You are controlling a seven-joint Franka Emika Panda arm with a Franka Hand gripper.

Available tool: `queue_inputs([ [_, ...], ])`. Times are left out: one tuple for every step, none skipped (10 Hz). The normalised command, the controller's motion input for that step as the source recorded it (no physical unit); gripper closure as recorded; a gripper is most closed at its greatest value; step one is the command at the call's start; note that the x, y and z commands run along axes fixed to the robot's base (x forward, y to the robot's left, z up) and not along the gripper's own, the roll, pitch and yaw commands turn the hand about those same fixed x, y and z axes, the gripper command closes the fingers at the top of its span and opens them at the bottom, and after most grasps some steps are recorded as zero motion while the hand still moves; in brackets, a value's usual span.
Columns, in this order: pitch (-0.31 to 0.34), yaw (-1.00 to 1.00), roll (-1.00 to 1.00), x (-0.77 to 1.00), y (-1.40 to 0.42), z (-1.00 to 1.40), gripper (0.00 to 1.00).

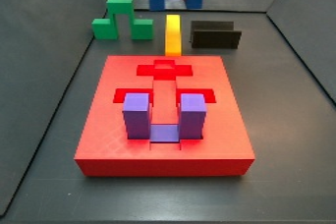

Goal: Pick up the blue object. Move up. Place the blue object on the fixture. Regrasp the blue object. Move to above the board. Insert the blue object.
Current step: Place the blue object on the fixture.

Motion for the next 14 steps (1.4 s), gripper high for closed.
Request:
queue_inputs([
  [0.000,-0.02,-0.98,0.72,0.26,-0.10,1.00],
  [0.000,-0.09,-1.00,0.72,0.19,-0.03,1.00],
  [0.000,-0.09,-0.99,0.71,0.20,-0.04,1.00],
  [0.131,-0.09,-0.90,0.65,0.26,-0.11,1.00],
  [0.371,-0.17,-0.72,0.60,0.23,-0.18,1.00],
  [0.311,-0.24,-0.71,0.62,0.17,-0.09,1.00],
  [0.183,-0.23,-0.77,0.69,0.15,0.00,1.00],
  [0.114,-0.24,-0.76,0.74,0.15,0.00,1.00],
  [0.000,-0.22,-0.72,0.79,0.27,0.06,1.00],
  [-0.089,-0.16,-0.62,0.77,0.44,0.01,1.00],
  [-0.111,-0.12,-0.57,0.72,0.55,0.00,1.00],
  [-0.077,-0.11,-0.47,0.66,0.64,-0.09,1.00],
  [0.000,-0.05,-0.25,0.55,0.56,-0.11,1.00],
  [0.000,0.00,0.00,0.56,0.26,-0.26,1.00],
])
